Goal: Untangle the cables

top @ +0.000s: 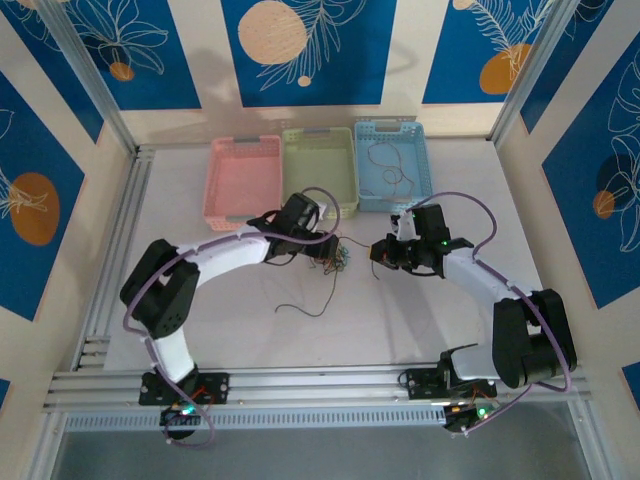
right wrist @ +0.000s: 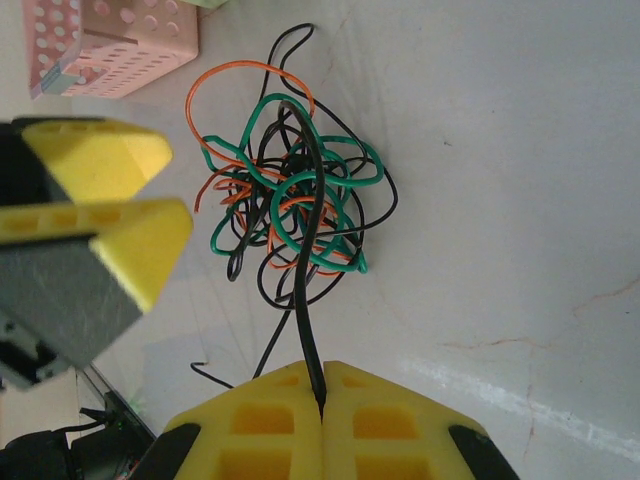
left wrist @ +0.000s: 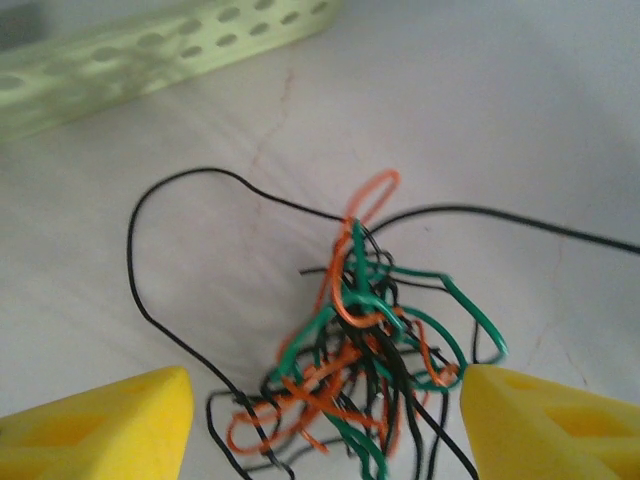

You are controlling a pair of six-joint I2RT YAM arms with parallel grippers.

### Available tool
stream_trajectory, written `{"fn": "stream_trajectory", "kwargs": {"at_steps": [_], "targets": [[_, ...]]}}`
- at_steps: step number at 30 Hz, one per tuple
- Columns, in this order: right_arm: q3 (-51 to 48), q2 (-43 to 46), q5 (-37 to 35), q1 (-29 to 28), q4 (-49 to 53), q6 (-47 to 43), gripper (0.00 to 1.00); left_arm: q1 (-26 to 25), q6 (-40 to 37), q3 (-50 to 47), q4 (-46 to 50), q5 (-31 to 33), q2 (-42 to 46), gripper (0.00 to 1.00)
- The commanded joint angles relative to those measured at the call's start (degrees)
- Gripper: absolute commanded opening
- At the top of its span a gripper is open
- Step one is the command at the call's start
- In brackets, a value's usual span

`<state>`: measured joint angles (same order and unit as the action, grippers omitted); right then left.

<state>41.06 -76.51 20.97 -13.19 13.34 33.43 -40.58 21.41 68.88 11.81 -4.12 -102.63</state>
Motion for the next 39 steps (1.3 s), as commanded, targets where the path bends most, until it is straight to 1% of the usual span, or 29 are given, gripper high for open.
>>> {"fn": "stream_trajectory", "kwargs": {"at_steps": [1, 4, 7, 11, 14, 17, 19, 20, 23, 28, 31, 34, 35, 37, 39], "targets": [[-0.92, -0.16, 1.0, 0.34, -0.5, -0.08, 0.0, 1.65, -2.78, 3.1, -0.43, -6.08, -2.57, 0.72], [-0.99, -0.29, 1.09, 0.32, -0.68, -0.03, 0.0, 2.94, -3.26, 4.9, -1.16, -9.4, -5.07, 0.68], [-1.15, 0.0, 1.18, 0.27, -0.6, -0.12, 0.0, 3.23, -3.99, 6.48, -1.0, -9.25, -7.37, 0.66], [-1.26, 0.35, 1.45, 0.25, -0.7, -0.11, 0.0, 3.23, -3.54, 6.77, -2.22, -12.06, -9.16, 0.55], [-1.23, 0.31, 1.44, 0.28, -0.62, -0.18, 0.0, 3.27, -2.63, 4.89, -4.78, -13.42, -8.61, 0.43], [-1.25, 0.48, 1.55, 0.32, -0.61, -0.15, 0.0, 3.31, -2.53, 3.52, -6.07, -14.06, -7.33, 0.22], [-1.33, 0.77, 1.38, 0.27, -0.52, -0.13, 0.0, 3.28, -2.51, 2.32, -6.28, -13.32, -5.71, 0.04], [-1.33, 0.91, 1.22, 0.39, -0.51, -0.21, 0.0, 3.29, -2.51, 1.64, -6.39, -12.99, -4.74, 0.0], [-1.59, 1.94, 0.71, 0.83, -0.51, -0.13, 0.0, 3.35, -2.59, -1.0, -6.34, -11.31, -0.73, 0.0], [-2.76, 4.43, -1.68, 2.42, -0.52, 0.48, 0.0, 3.48, -1.89, -7.4, -4.94, -7.38, 9.54, 0.0], [-4.32, 7.26, -5.12, 5.36, 0.01, 1.84, 0.0, 3.58, -0.56, -11.48, -2.07, -3.77, 17.67, 0.0], [-4.83, 10.59, -16.99, 8.3, 5.34, 2.83, 0.0, 3.93, 0.81, -15.05, 2.52, 1.25, 27.47, 0.0], [-5.45, 11.65, -19.09, 9.77, 5.95, 3.56, 0.0, 4.0, 0.81, -15.47, 4.48, 3.5, 30.33, 0.0], [-7.64, 13.99, -19.42, 13.98, 5.34, 5.67, 0.0, 4.49, 1.2, -15.8, 9.78, 8.77, 36.19, 0.0], [-8.82, 15.4, -19.8, 17.05, 5.57, 6.87, 0.0, 5.99, 1.62, -15.72, 13.91, 11.47, 41.18, 0.0]]}}
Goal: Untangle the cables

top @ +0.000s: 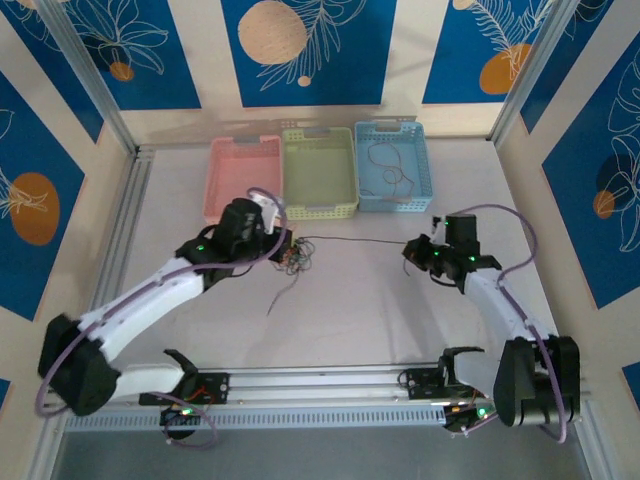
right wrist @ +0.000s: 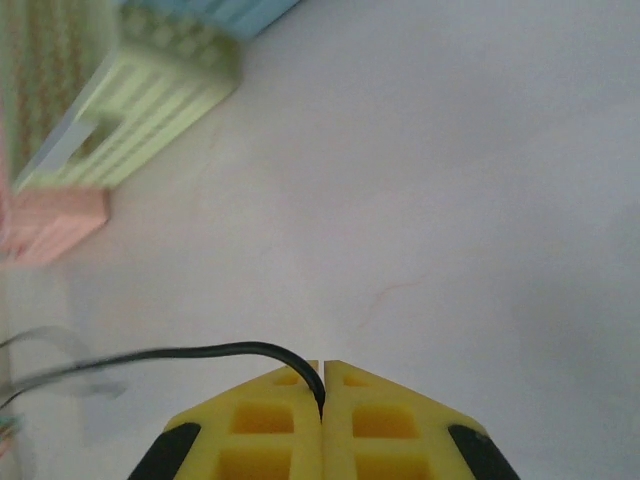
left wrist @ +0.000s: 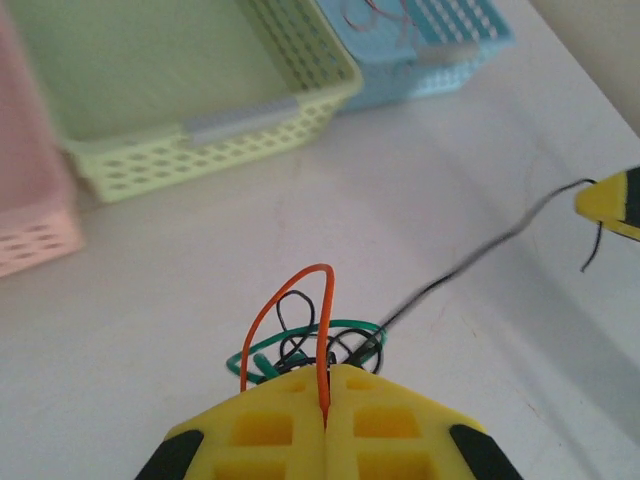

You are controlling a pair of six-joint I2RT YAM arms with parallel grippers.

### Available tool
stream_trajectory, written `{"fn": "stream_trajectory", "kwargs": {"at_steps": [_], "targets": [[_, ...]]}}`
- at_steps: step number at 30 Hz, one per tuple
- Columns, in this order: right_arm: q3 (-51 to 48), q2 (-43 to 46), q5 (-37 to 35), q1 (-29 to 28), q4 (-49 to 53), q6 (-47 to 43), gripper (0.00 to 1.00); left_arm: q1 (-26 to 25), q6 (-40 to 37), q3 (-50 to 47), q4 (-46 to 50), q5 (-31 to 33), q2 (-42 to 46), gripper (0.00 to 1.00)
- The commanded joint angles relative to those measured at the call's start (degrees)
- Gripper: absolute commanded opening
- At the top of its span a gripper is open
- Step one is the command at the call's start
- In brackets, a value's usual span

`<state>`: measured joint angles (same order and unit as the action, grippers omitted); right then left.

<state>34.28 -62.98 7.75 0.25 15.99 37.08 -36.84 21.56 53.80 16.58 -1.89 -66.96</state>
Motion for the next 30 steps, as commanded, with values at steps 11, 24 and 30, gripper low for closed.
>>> {"fn": "stream_trajectory", "kwargs": {"at_steps": [11, 24, 30], "targets": [[-5.06, 4.37, -5.11, 14.88, 3.2, 6.86, 0.0, 7.64, -3.51, 5.8, 26.0, 20.94, 16.9, 0.0], [-0.72, 3.42, 4.45, 8.43, -0.26, 3.97, 0.0, 8.19, -3.85, 6.03, 26.12, 9.05, 17.8, 0.0], [8.31, 9.41, 2.04, -0.18, 4.55, 0.12, 0.0, 8.19, -6.71, 7.98, 30.88, 7.59, 18.55, 0.0]]}}
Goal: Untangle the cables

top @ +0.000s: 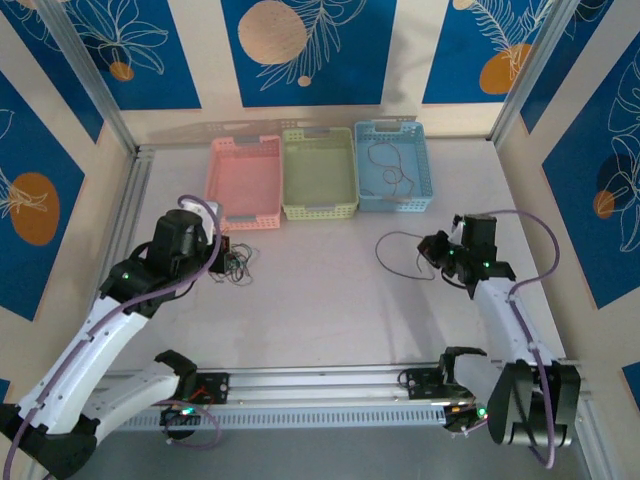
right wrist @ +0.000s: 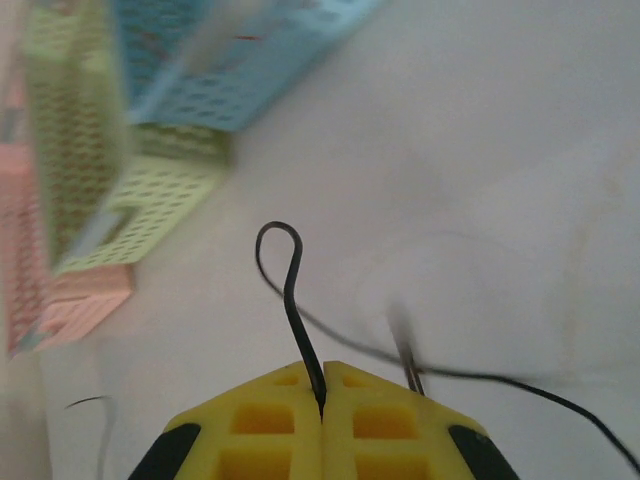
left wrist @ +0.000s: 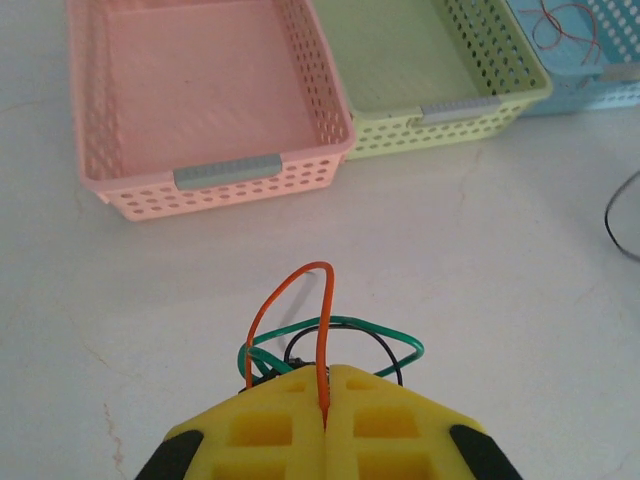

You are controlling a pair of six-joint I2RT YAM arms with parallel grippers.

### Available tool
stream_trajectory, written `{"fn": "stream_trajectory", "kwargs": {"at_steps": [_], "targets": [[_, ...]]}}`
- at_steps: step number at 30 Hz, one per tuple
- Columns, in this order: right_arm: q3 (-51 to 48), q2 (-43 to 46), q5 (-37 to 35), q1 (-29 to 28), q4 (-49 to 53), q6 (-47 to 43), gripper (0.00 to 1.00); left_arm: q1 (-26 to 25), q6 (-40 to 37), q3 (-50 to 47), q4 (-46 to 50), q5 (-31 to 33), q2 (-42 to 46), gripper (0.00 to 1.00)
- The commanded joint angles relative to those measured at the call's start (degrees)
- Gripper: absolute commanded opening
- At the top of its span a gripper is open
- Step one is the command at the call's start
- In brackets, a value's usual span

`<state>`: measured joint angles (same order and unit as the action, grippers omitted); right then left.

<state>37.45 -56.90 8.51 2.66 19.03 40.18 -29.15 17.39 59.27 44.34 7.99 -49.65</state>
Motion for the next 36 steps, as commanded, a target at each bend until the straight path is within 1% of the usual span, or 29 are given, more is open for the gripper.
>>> {"fn": "stream_trajectory", "kwargs": {"at_steps": [1, 5, 9, 13, 16, 20, 25, 29, 34, 36], "targets": [[6.55, 3.78, 1.69, -3.62, 1.7, -3.13, 0.0, 0.49, -2.82, 2.45, 3.96, -1.85, 1.67, 0.0], [13.4, 4.0, 2.24, -8.66, 1.11, -3.35, 0.0, 0.54, -3.63, 0.24, 5.76, -2.08, 4.29, 0.0], [21.87, 1.28, -0.16, -13.4, 0.51, -4.71, 0.0, 0.5, -3.34, -3.7, 5.11, -2.88, 6.48, 0.0], [30.21, -3.59, -0.52, -15.42, 0.78, -5.3, 0.0, 0.55, -3.4, -4.52, 5.1, -3.07, 7.83, 0.0], [36.21, -7.94, 0.54, -16.69, -0.38, -5.07, 0.0, 0.5, -3.88, -5.09, 4.88, -2.44, 8.83, 0.0], [45.54, -15.16, 2.55, -18.64, -2.1, -4.62, 0.0, 0.49, -4.62, -6.05, 5.14, -1.18, 9.44, 0.0], [56.28, -24.68, 0.69, -19.45, -6.18, -3.08, 0.0, 0.55, -4.8, -6.66, 4.66, -1.13, 10.28, 0.0], [66.12, -33.49, -2.09, -19.14, -5.6, -1.2, 0.0, 0.58, -4.76, -6.97, 4.44, -1.62, 10.4, 0.0], [77.68, -44.35, -0.34, -18.8, -3.97, 1.07, 0.0, 0.6, -4.86, -7.15, 4.27, -1.75, 10.36, 0.0], [82.92, -48.76, 0.41, -18.86, -0.91, 1.05, 0.0, 0.58, -4.84, -7.15, 4.18, -1.84, 10.36, 0.0]]}}
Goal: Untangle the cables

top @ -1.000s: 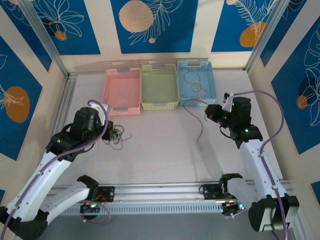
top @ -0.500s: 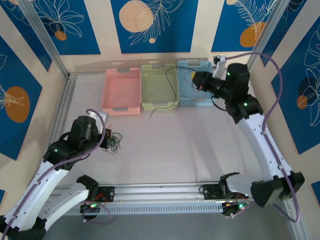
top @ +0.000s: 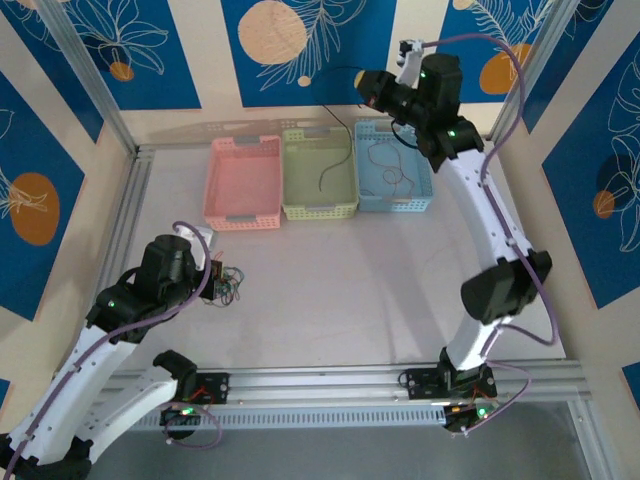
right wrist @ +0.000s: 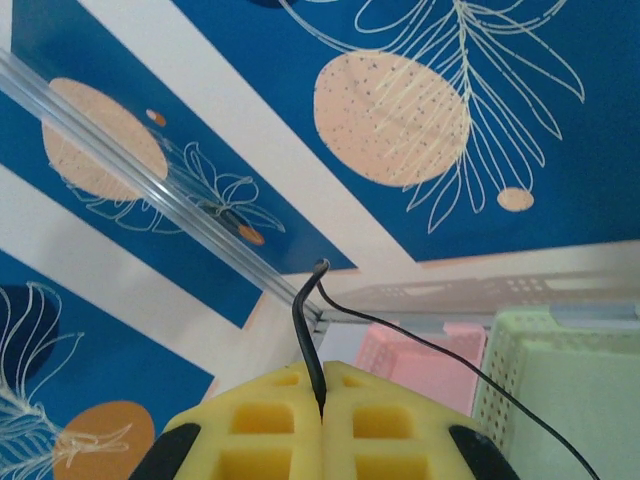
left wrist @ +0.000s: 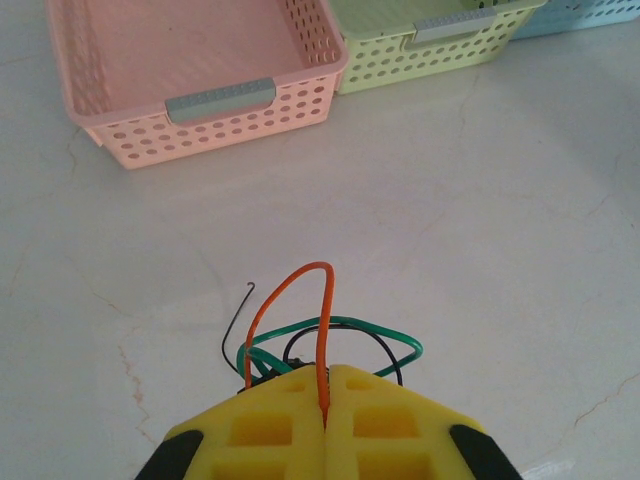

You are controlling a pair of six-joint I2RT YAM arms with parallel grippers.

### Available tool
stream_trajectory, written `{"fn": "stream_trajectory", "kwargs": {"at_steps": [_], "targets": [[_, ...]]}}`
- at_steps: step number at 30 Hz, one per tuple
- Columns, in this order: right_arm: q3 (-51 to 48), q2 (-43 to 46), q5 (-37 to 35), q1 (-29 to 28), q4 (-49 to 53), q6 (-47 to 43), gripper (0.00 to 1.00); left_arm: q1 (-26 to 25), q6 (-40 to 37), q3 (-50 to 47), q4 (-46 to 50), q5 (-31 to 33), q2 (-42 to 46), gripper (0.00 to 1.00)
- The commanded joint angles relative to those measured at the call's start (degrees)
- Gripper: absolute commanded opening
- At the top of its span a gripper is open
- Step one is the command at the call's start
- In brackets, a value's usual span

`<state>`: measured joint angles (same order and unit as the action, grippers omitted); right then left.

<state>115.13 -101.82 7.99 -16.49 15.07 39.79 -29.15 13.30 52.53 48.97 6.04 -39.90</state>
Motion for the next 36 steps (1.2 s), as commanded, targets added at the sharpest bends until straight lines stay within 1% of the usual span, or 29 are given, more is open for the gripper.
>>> {"fn": "stream_trajectory", "kwargs": {"at_steps": [1, 3, 7, 11, 13, 17, 18, 20, 21, 24, 29, 33, 36], "targets": [[8.87, -6.41, 0.95, 0.24, 5.25, 1.2, 0.0, 0.58, -0.69, -0.41, -0.45, 0.02, 0.61, 0.0], [12.26, -10.07, 0.44, 0.22, 6.52, 0.72, 0.0, 0.59, -0.72, -0.5, -0.54, -0.09, 0.69, 0.0], [13.1, -15.49, -1.75, -0.14, 5.48, 0.47, 0.0, 0.67, -0.73, -0.68, -0.71, -0.24, 0.7, 0.0], [16.42, -20.68, -5.63, -1.92, 10.9, -4.94, 0.0, 0.68, -0.74, -0.89, -0.67, -0.2, 0.26, 0.0], [13.89, -21.46, -6.77, -2.29, 10.44, -4.7, 0.0, 0.67, -0.72, -0.94, -0.8, -0.46, 0.26, 0.0], [5.84, -22.14, -7.03, -3.17, 6.61, -3.21, 0.0, 0.76, -0.73, -1.03, -0.81, -0.47, 0.07, 0.0], [4.38, -22.4, -6.91, -3.45, 5.86, -3.38, 0.04, 0.7, -0.71, -1.03, -0.83, -0.51, 0.09, 0.0], [1.97, -22.93, -6.09, -4.07, 5.15, -4.29, 0.15, 0.76, -0.73, -1.12, -0.81, -0.58, 0.0, 0.0], [1.05, -22.92, -5.79, -4.23, 5.01, -4.67, 0.18, 0.76, -0.73, -1.12, -0.81, -0.68, 0.0, 0.0], [-2.6, -21.53, -5.63, -4.98, 4.57, -6.02, 0.27, 0.77, -0.74, -1.21, -0.89, -0.95, -0.2, 0.0], [-9.33, -16.78, -5.39, -5.14, 2.14, -7.5, 0.39, 0.78, -0.78, -1.16, -0.98, -1.2, -0.18, 0.0], [-14.41, -11.81, -4.81, -4.94, 0.45, -8.18, 0.4, 0.76, -0.71, -1.2, -0.92, -1.29, -0.19, 0.0], [-21.95, -5.08, -4.91, -5.14, -3.33, -8.32, 0.41, 0.76, -0.81, -1.29, -1.06, -1.92, -0.13, 0.0]]}}
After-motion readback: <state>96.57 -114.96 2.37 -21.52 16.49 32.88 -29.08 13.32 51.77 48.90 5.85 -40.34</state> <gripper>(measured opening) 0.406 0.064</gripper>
